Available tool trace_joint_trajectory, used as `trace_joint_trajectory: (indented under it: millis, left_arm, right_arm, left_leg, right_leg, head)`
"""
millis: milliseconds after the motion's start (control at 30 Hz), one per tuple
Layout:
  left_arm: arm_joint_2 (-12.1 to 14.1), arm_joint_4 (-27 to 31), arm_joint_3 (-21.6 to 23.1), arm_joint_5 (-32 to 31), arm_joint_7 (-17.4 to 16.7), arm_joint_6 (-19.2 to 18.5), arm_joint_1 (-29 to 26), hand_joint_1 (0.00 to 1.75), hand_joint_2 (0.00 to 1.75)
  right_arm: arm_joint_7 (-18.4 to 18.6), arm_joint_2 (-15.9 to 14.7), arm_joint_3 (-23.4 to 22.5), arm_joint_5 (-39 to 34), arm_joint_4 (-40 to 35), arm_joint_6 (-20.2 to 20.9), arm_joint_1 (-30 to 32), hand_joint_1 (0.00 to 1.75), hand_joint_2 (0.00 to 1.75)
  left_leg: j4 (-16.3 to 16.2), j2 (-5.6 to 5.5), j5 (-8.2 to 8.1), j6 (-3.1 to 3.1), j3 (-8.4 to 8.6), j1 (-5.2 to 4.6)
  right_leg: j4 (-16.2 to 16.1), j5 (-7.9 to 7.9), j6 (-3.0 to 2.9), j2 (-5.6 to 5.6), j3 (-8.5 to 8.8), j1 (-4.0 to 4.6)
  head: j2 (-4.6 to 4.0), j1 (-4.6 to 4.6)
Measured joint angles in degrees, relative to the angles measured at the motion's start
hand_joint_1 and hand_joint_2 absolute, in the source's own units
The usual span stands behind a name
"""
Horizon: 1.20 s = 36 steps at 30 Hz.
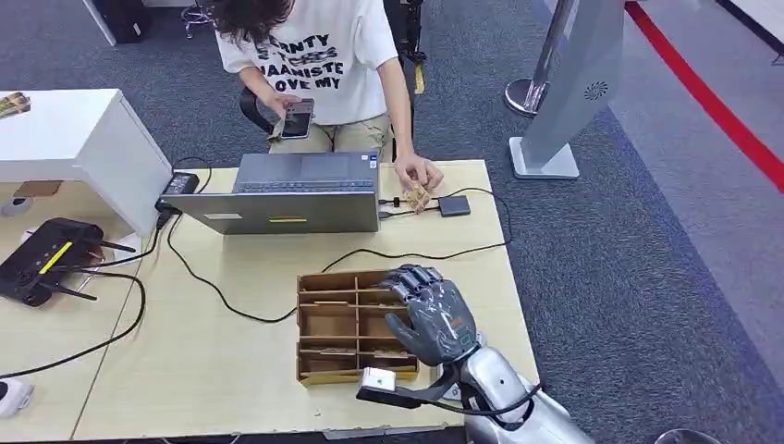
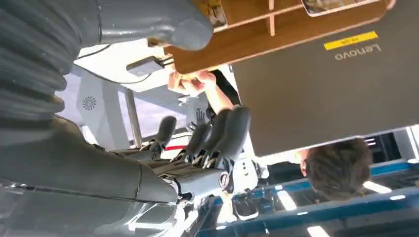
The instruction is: Pass the card to the sensor for recognition and then transmit it.
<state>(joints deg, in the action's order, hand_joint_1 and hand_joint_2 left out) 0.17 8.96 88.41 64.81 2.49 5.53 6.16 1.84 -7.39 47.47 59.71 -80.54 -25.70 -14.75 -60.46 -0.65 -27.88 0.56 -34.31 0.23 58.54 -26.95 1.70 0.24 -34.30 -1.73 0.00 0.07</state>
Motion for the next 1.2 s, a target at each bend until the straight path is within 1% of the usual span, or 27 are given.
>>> trace_joint_trajectory:
  millis: [33,67,133,367,433,500,533,600,633,667,733,767,800,833,900,1200]
  left_arm:
    - [0.0,0.0,0.0,0.0,0.0,0.0,0.0,0.00,0.00]
    - [0.0,0.0,0.0,0.0,0.0,0.0,0.0,0.00,0.00]
    - [0.0,0.0,0.0,-0.1,0.0,0.0,0.0,0.00,0.00]
    - [0.0,0.0,0.1,-0.1,0.0,0.0,0.0,0.00,0.00]
    - [0.0,0.0,0.1,-0.1,0.0,0.0,0.0,0.00,0.00]
    - [0.0,0.0,0.1,-0.1,0.0,-0.1,0.0,0.00,0.00]
    - [0.0,0.0,0.1,-0.2,0.0,-0.1,0.0,0.00,0.00]
    - [0.0,0.0,0.1,-0.4,0.0,-0.1,0.0,0.00,0.00]
    - [0.0,0.0,0.1,-0.5,0.0,-0.1,0.0,0.00,0.00]
    - [0.0,0.0,0.1,-0.5,0.0,-0.1,0.0,0.00,0.00]
    - [0.0,0.0,0.1,-0.6,0.0,-0.1,0.0,0.00,0.00]
    - [0.0,0.0,0.1,-0.7,0.0,-0.1,0.0,0.00,0.00]
    - [0.0,0.0,0.1,-0.7,0.0,-0.2,0.0,0.00,0.00]
    - [0.0,0.0,0.1,-0.7,0.0,-0.3,0.0,0.00,0.00]
    - [0.0,0.0,0.1,-0.7,0.0,-0.4,0.0,0.00,0.00]
    - [0.0,0.0,0.1,-0.7,0.0,-0.5,0.0,0.00,0.00]
  right_arm:
    - [0.0,0.0,0.0,-0.3,0.3,0.2,0.0,0.75,1.75]
    - [0.0,0.0,0.0,-0.3,0.7,0.5,0.0,0.79,1.75]
    - [0.0,0.0,0.0,-0.5,1.5,0.8,-0.1,0.77,1.75]
    - [0.2,0.2,0.0,-1.1,4.3,1.0,-0.5,0.79,1.75]
    - [0.4,0.3,-0.1,-1.2,4.8,1.0,-0.6,0.80,1.75]
    - [0.4,0.4,-0.3,-1.2,5.2,1.0,-0.6,0.86,1.75]
    - [0.5,0.5,-0.5,-1.2,5.4,1.0,-0.6,0.84,1.75]
    - [0.5,0.7,-0.8,-1.2,5.8,1.0,-0.9,1.03,1.75]
    - [0.6,0.9,-0.9,-1.1,6.0,1.0,-1.1,1.17,1.75]
    - [0.6,1.0,-1.0,-1.1,6.4,1.0,-1.3,1.47,1.75]
    - [0.7,1.3,-1.3,-1.1,6.9,1.1,-1.7,1.54,1.75]
    - [0.7,1.4,-1.4,-1.1,7.1,1.1,-1.9,1.71,1.75]
    - [0.7,1.5,-1.4,-1.1,7.3,1.1,-2.0,1.75,1.75]
    - [0.8,1.6,-1.5,-1.1,7.5,1.2,-2.1,1.71,1.75]
    - [0.8,1.7,-1.8,-1.1,7.8,1.2,-2.2,1.75,1.75]
    - [1.0,1.9,-2.4,-0.9,8.4,1.4,-2.2,1.75,1.75]
  left_leg:
    - [0.0,0.00,0.00,0.00,0.00,0.00]
    - [0.0,0.00,0.00,0.00,0.00,0.00]
    - [0.0,0.00,0.00,0.00,0.00,0.00]
    - [0.0,0.00,0.00,0.00,0.00,0.00]
    - [0.0,0.00,0.00,0.00,0.00,0.00]
    - [0.0,-0.01,0.00,0.00,-0.01,0.00]
    - [0.0,-0.01,0.00,0.00,-0.01,0.00]
    - [0.0,0.00,0.00,0.00,0.00,0.00]
    - [0.0,0.00,0.00,0.00,0.00,0.00]
    - [0.0,0.00,0.00,0.00,0.00,0.00]
    - [0.0,-0.01,0.00,0.00,0.00,0.00]
    - [0.0,-0.01,0.00,0.00,0.00,0.00]
    - [0.0,0.00,0.00,0.00,0.00,0.00]
    - [0.0,0.00,0.01,0.00,0.00,0.00]
    - [0.0,-0.01,0.00,0.00,0.00,0.00]
    - [0.0,0.00,0.00,0.00,0.00,0.00]
  right_leg:
    - [0.0,0.00,0.00,0.00,0.00,0.00]
    - [0.0,0.00,0.00,-0.01,0.01,0.00]
    - [0.0,0.00,0.00,-0.01,0.01,0.00]
    - [0.0,0.00,0.00,-0.01,0.01,0.00]
    - [0.0,0.00,0.00,0.00,0.01,0.00]
    - [0.0,0.00,0.00,-0.01,0.01,0.00]
    - [0.0,0.00,0.00,-0.01,0.01,0.00]
    - [0.0,0.00,0.00,-0.01,0.01,0.00]
    - [0.0,0.00,0.00,-0.01,0.01,0.00]
    - [0.0,0.00,0.00,-0.01,0.01,0.00]
    - [0.0,0.00,0.00,-0.01,0.01,0.00]
    - [0.0,0.00,0.00,-0.01,0.01,0.00]
    - [0.0,0.01,0.00,-0.01,0.01,0.00]
    - [0.0,0.01,0.00,-0.01,0.01,0.00]
    - [0.0,0.01,0.00,-0.01,0.01,0.00]
    - [0.0,0.01,0.00,-0.01,0.01,0.00]
  head:
    - [0.00,-0.02]
    - [0.00,0.00]
    - [0.00,0.00]
    - [0.00,0.00]
    - [0.00,-0.02]
    - [0.00,0.00]
    - [0.00,0.00]
    - [0.00,0.00]
    - [0.00,0.00]
    - [0.00,0.00]
    - [0.00,0.00]
    - [0.00,0.00]
    - [0.00,-0.02]
    - [0.00,0.00]
    - [0.00,0.00]
    - [0.00,0.00]
